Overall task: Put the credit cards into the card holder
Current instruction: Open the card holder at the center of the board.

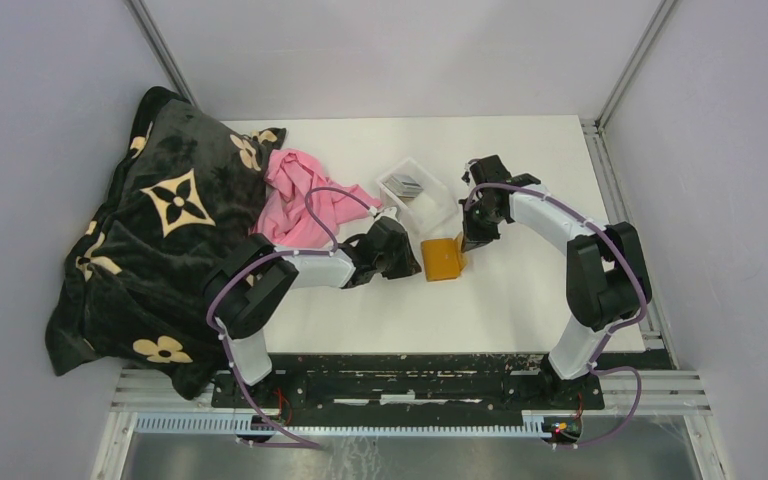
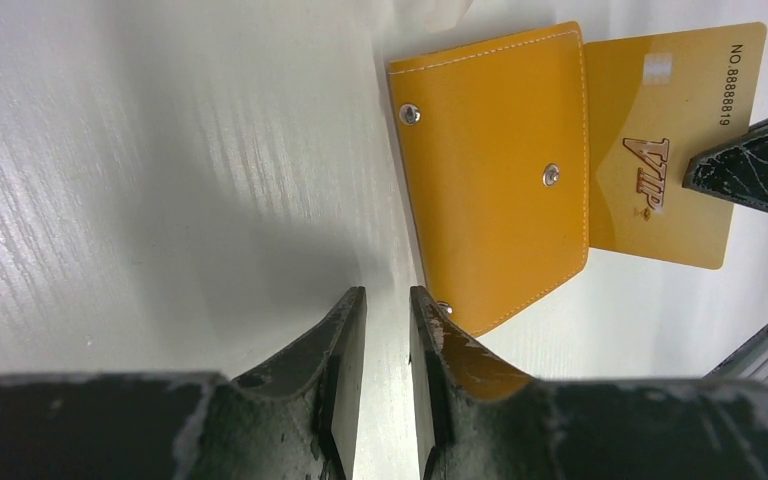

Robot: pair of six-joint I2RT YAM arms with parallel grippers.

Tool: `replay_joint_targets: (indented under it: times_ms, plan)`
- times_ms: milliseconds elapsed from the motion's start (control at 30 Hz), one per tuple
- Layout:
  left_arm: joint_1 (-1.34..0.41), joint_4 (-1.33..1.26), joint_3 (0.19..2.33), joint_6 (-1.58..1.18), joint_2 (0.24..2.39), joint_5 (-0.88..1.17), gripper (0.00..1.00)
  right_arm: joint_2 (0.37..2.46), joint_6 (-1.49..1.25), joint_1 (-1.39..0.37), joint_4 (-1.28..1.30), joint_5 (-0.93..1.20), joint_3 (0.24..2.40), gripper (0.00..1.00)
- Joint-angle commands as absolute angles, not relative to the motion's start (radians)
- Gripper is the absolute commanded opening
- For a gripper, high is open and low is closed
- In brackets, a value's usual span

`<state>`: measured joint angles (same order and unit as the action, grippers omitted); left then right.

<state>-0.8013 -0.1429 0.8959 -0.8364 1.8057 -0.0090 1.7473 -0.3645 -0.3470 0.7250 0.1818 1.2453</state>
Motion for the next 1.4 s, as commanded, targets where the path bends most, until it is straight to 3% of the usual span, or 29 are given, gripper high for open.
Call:
replay_joint_targets:
  times_ms: [0,1367]
  plan:
    - [-0.792,-0.031,0.888,-0.803,1.851,-0.039,0.31,1.727,-0.385,-0.348,0.68,0.206,1.235,0.01]
    - [-0.791,-0.004,0.859,-0.792,1.871,-0.033,0.26,1.67,-0.453,-0.315,0.555,0.305,1.124,0.01]
